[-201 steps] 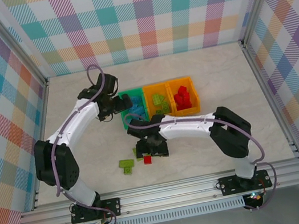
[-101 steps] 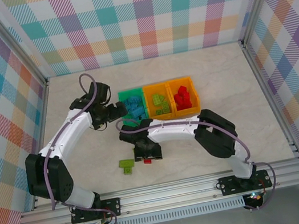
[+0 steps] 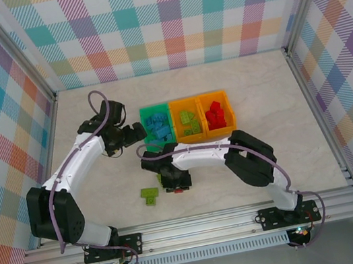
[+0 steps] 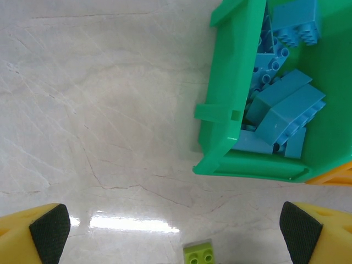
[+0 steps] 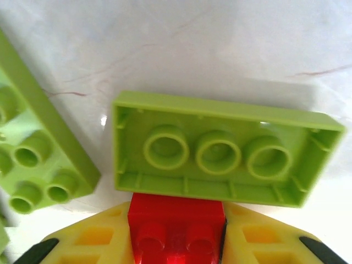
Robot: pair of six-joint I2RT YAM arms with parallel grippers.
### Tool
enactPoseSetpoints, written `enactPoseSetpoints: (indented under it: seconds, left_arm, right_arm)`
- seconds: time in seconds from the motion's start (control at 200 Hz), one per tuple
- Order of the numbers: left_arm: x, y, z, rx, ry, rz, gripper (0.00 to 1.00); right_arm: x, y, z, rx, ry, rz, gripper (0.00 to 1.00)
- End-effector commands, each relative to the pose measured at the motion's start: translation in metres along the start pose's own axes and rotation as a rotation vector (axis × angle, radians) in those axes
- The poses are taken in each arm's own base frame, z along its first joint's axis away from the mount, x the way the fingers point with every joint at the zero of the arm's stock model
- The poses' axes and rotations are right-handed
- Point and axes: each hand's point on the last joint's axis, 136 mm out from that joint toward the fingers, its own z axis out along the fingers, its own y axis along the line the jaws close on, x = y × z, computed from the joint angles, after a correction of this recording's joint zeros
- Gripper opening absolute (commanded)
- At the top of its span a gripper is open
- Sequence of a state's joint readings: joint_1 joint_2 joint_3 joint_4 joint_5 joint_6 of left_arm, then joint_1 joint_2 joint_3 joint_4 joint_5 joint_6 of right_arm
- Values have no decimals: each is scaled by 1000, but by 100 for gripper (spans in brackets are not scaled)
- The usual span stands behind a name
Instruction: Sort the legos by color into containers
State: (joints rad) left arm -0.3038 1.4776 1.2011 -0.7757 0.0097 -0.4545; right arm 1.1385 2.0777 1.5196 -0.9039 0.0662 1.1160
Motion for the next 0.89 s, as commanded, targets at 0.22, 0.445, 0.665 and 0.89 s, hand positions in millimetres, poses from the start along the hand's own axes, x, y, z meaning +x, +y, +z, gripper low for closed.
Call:
enactPoseSetpoints:
  seconds: [0.22,0.445,0.665,0.89]
  left_arm:
    - [10,16,1,-27,14,10,100]
    - [28,24,6,-38,44,23,100]
    - [65,26,11,-45,85,56,100]
    - [89,29,13,-65,85,28,100]
  right_arm:
    - [-38,-34,-93,-75,-158,-49,31]
    - [-114,-100,-136,-123,-261,74,31]
    - [-177,-156,-151,-80,-266,97,31]
    - [-192,-186,-126,-69,-176,97,30]
